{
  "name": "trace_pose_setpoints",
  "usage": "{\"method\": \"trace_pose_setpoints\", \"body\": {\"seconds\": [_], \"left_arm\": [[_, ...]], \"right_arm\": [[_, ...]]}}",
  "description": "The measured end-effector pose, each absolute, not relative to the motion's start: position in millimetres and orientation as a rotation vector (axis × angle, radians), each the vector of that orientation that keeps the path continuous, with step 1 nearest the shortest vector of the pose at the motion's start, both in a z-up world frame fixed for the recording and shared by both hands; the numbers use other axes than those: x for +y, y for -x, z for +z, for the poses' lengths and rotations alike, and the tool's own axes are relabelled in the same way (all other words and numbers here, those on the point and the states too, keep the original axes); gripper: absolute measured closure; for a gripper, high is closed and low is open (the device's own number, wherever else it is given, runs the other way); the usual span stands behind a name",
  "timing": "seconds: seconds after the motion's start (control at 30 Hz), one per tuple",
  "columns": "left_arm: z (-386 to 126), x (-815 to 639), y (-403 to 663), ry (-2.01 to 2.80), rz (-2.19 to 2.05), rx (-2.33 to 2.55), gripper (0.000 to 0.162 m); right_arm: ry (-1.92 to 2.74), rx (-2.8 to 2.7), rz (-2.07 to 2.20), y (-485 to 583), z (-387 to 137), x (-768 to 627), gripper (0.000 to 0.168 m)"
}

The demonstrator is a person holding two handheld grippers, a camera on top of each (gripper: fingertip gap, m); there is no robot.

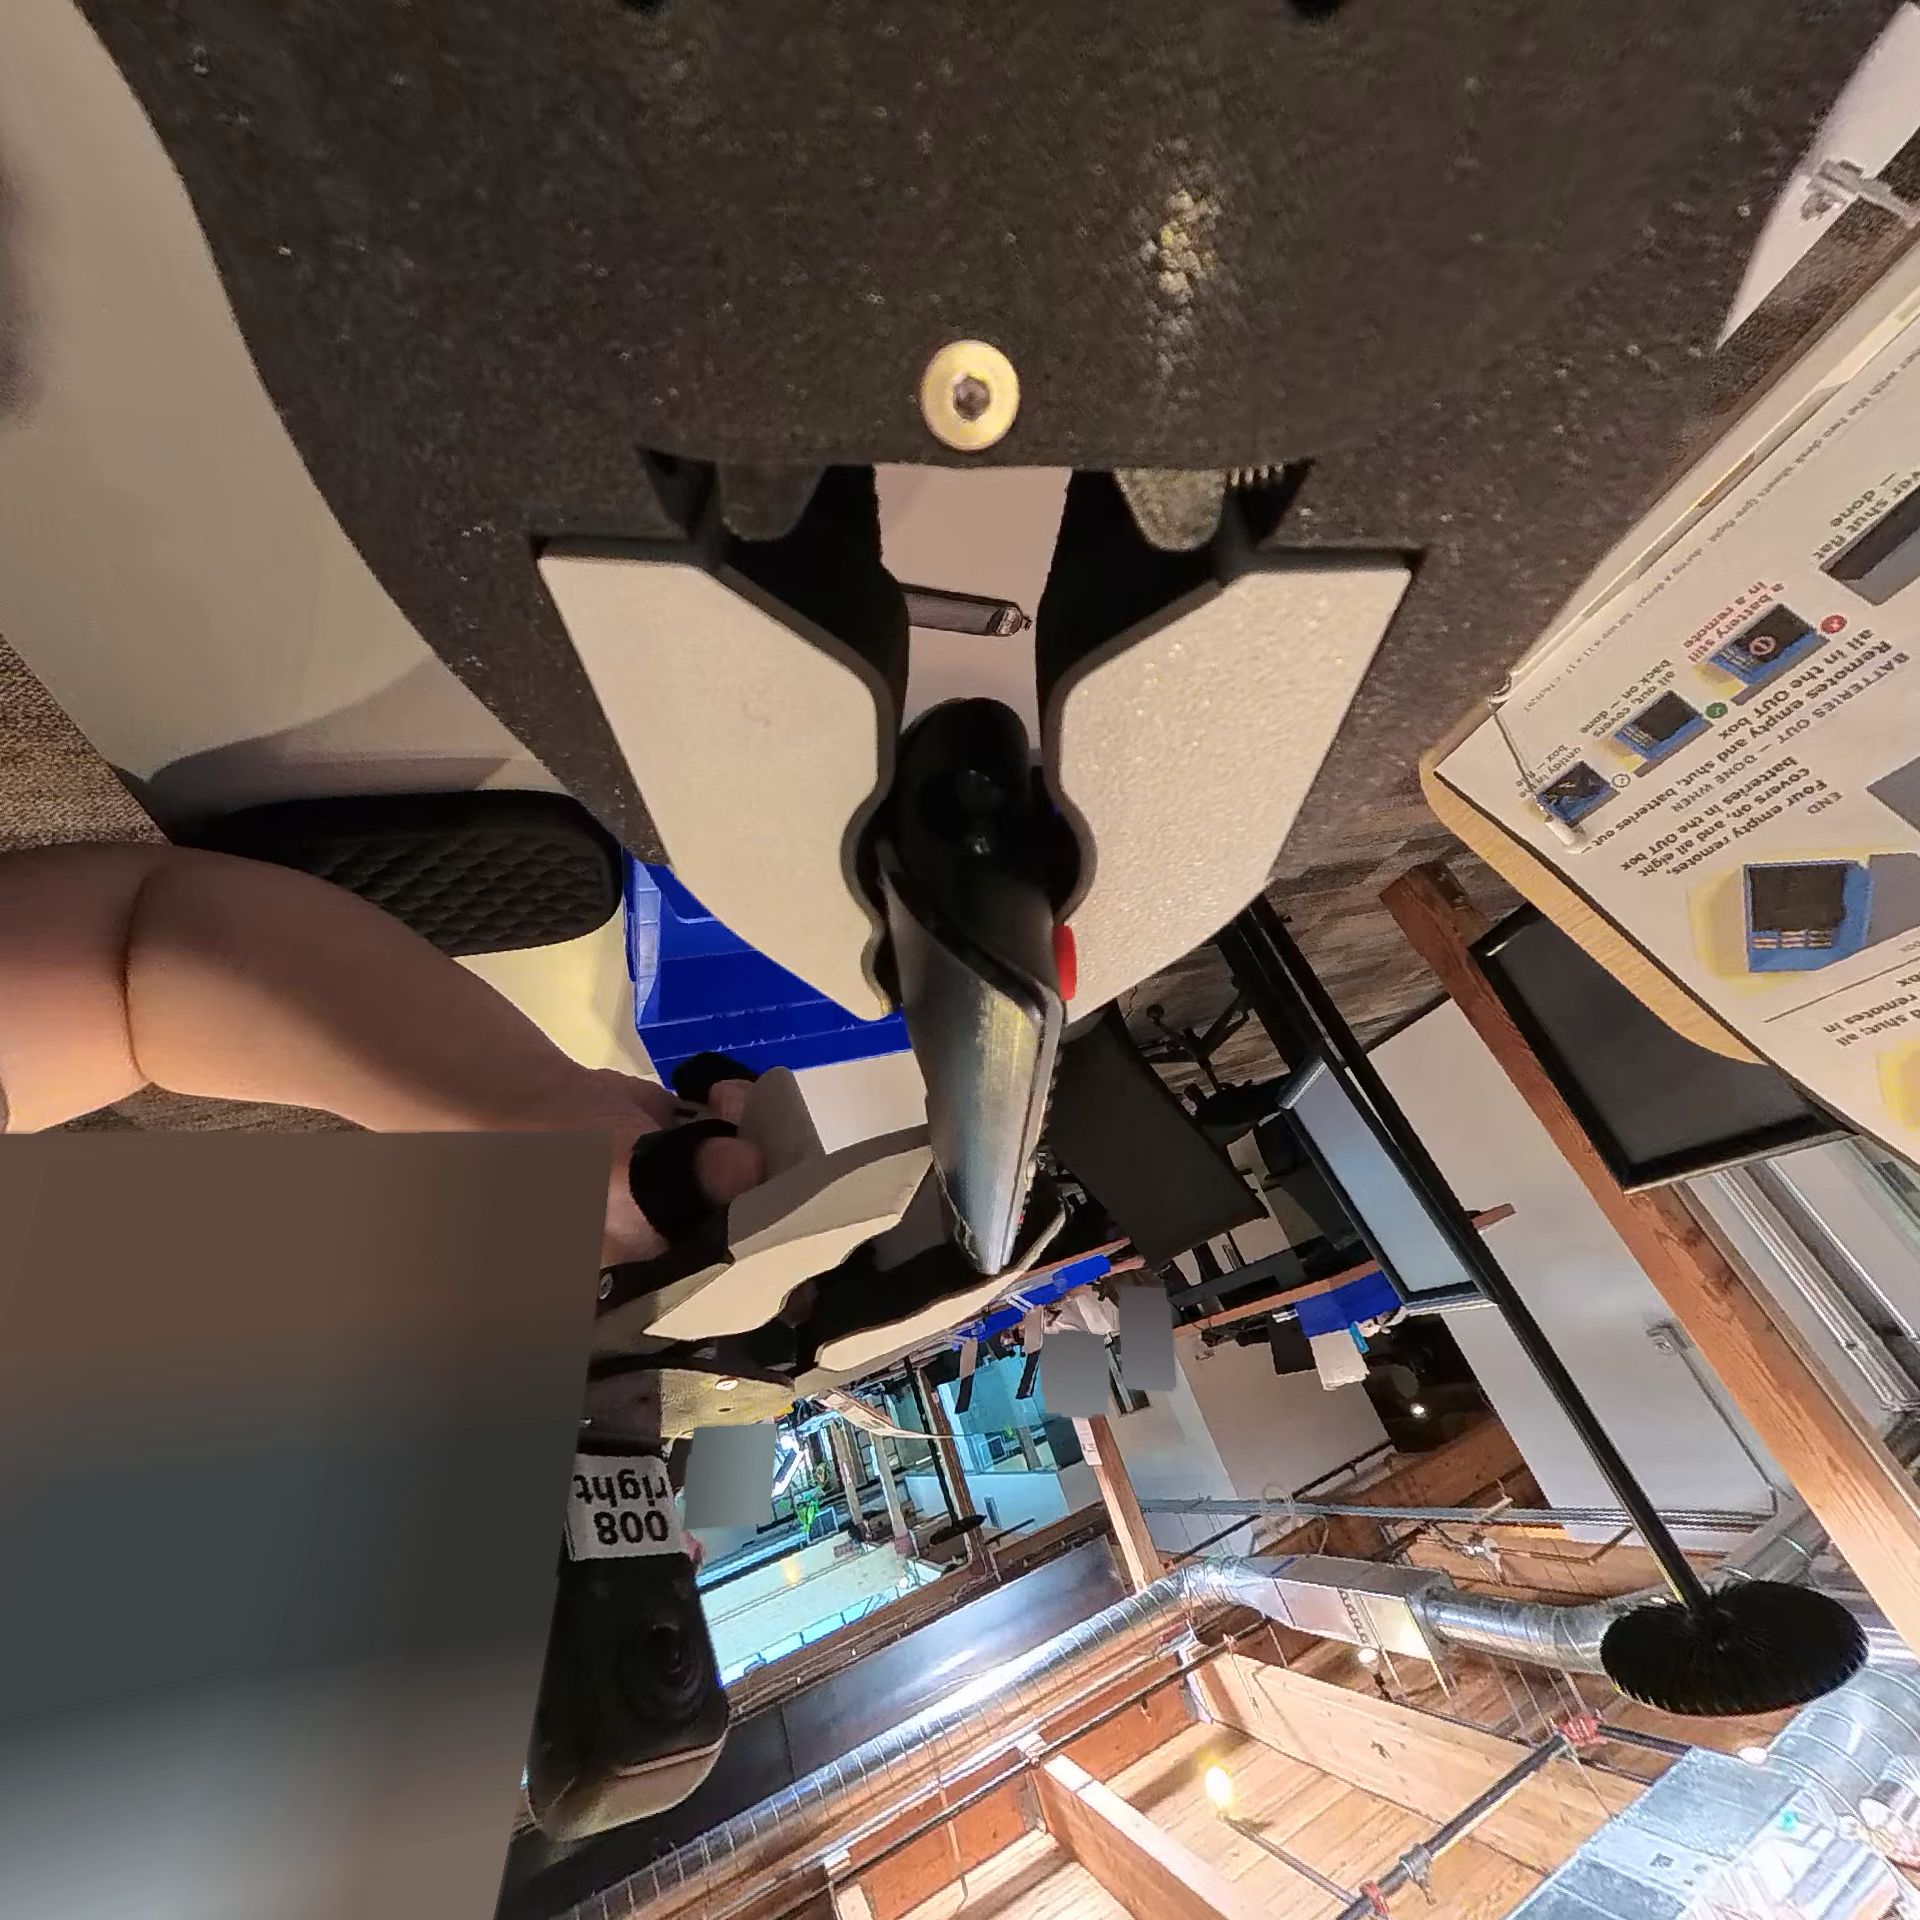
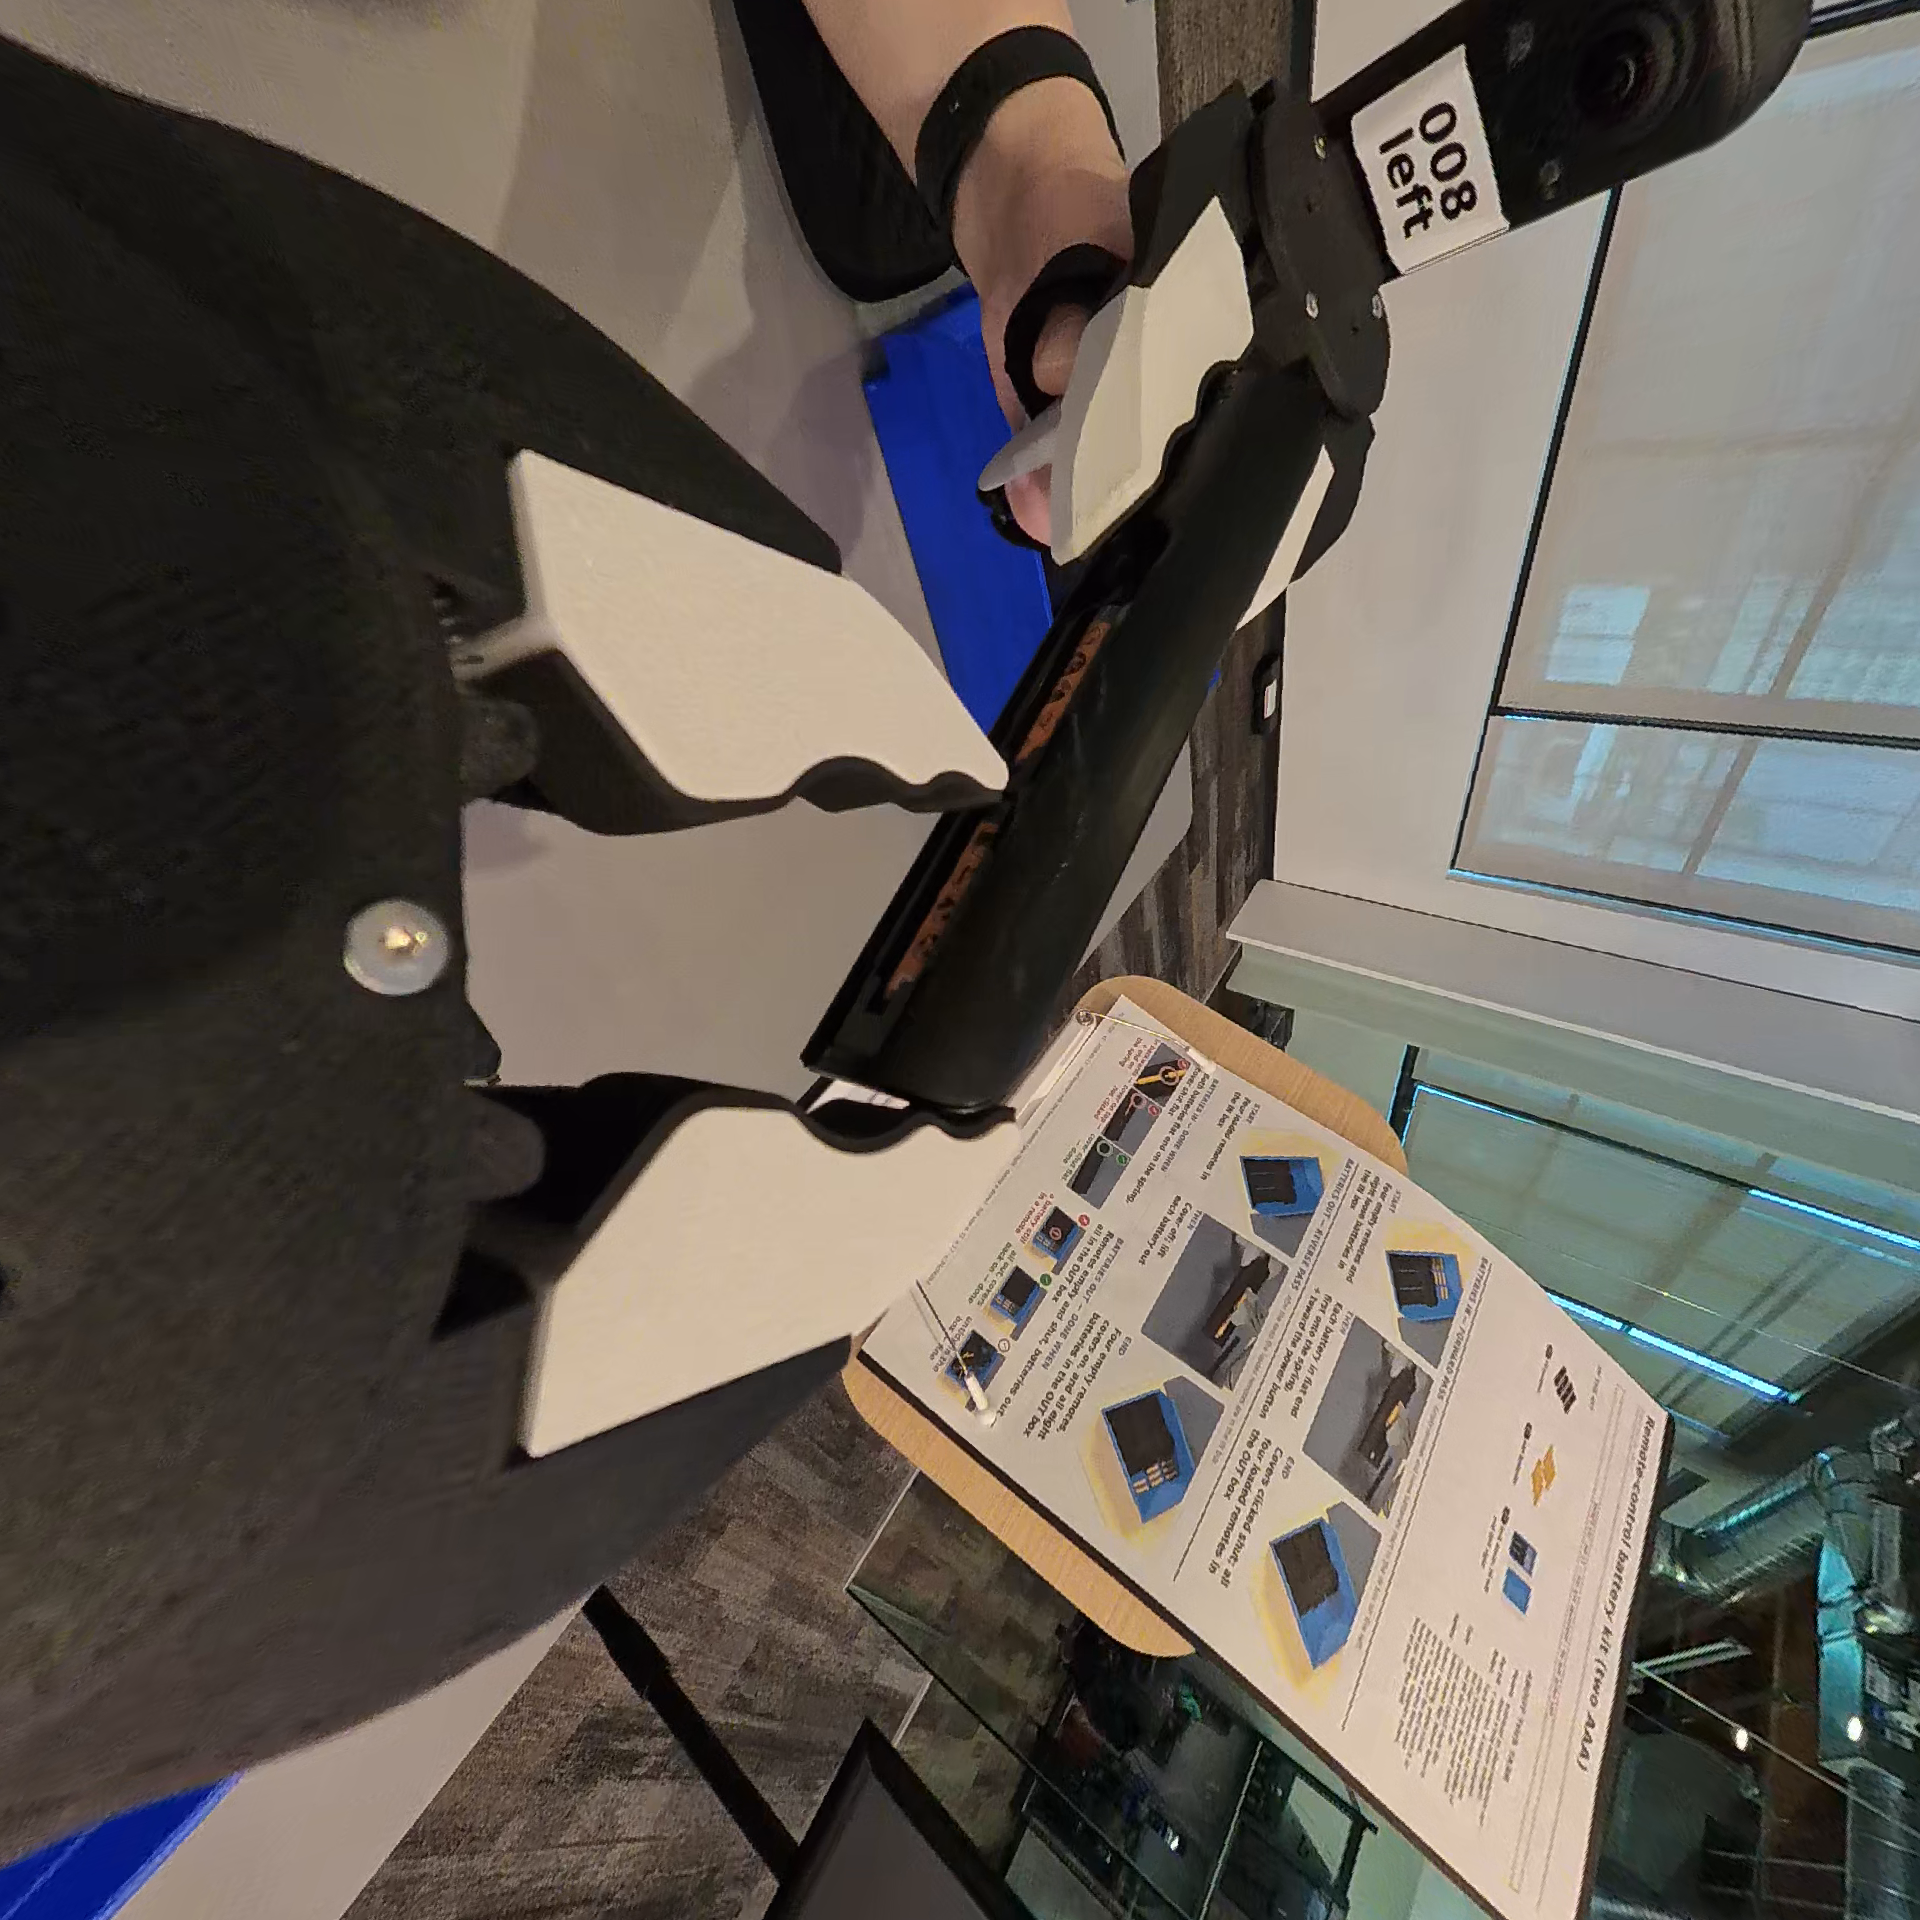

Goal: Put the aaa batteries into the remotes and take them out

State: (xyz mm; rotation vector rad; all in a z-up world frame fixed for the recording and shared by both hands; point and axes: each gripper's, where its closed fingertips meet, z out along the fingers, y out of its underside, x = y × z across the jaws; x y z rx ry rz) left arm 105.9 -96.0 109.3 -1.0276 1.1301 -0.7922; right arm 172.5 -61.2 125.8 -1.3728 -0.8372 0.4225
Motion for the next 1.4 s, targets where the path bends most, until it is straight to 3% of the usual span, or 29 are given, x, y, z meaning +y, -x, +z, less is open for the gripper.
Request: {"method": "trace_pose_setpoints", "body": {"seconds": [1.1,1.4], "left_arm": [[108,-90,-104,1.081,-0.849,1.108,0.138],[118,-81,-97,1.212,-1.260,0.912,0.138]], "right_arm": [[1.421,-0.871,0.452,-174,121,-58,0.119],[1.319,-0.903,0.584,-174,133,-65,0.114]]}}
